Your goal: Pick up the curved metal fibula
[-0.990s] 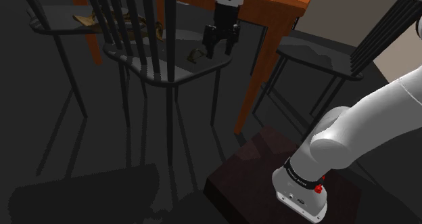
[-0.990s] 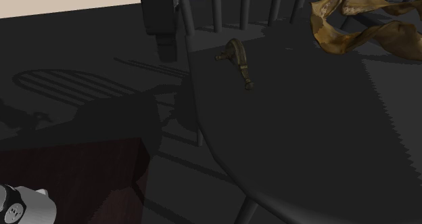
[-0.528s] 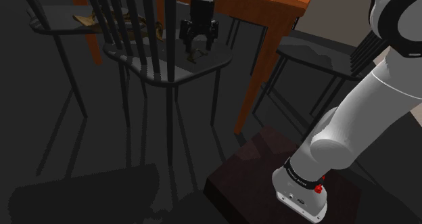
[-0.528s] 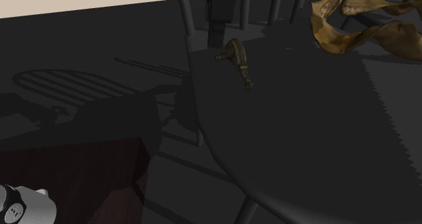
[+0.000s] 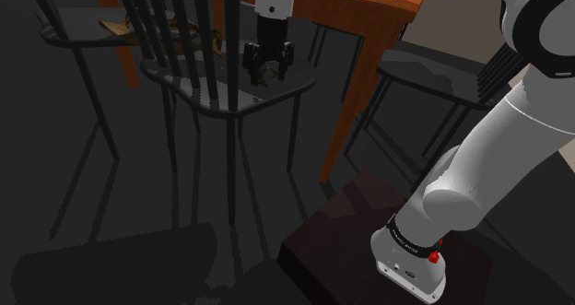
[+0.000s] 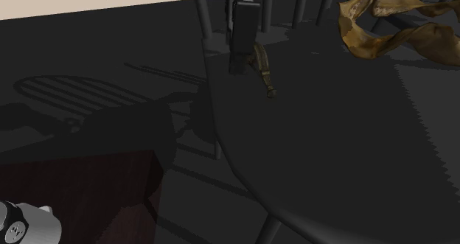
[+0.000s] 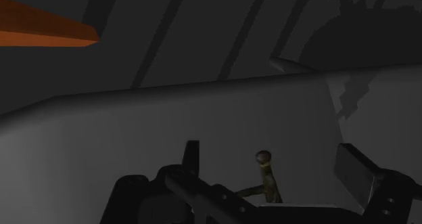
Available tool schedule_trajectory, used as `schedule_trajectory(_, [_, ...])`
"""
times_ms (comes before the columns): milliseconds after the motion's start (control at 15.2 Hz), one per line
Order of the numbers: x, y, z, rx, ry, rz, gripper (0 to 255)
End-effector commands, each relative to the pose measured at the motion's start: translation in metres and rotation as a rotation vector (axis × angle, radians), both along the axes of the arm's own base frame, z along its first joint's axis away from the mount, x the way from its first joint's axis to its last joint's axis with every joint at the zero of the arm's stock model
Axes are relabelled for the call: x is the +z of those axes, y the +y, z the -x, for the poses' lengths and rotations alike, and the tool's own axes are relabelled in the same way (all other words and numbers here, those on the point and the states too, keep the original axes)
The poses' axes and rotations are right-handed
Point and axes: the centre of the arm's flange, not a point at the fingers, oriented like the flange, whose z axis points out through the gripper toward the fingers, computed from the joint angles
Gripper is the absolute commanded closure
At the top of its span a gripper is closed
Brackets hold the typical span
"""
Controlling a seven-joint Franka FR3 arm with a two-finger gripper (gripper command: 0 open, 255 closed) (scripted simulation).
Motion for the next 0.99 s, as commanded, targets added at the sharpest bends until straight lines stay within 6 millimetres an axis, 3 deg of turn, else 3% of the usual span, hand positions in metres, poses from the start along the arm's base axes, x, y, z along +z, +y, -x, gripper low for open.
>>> schedule_trajectory(0, [-0.002,0.000,0.000,0.000,-0.001,0.000,255])
schedule_trajectory(594, [-0.001,0.000,0.000,0.000,-0.001,0.000,255])
schedule_trajectory(924, [0.025,0.000,0.000,0.000,-0.001,0.000,255])
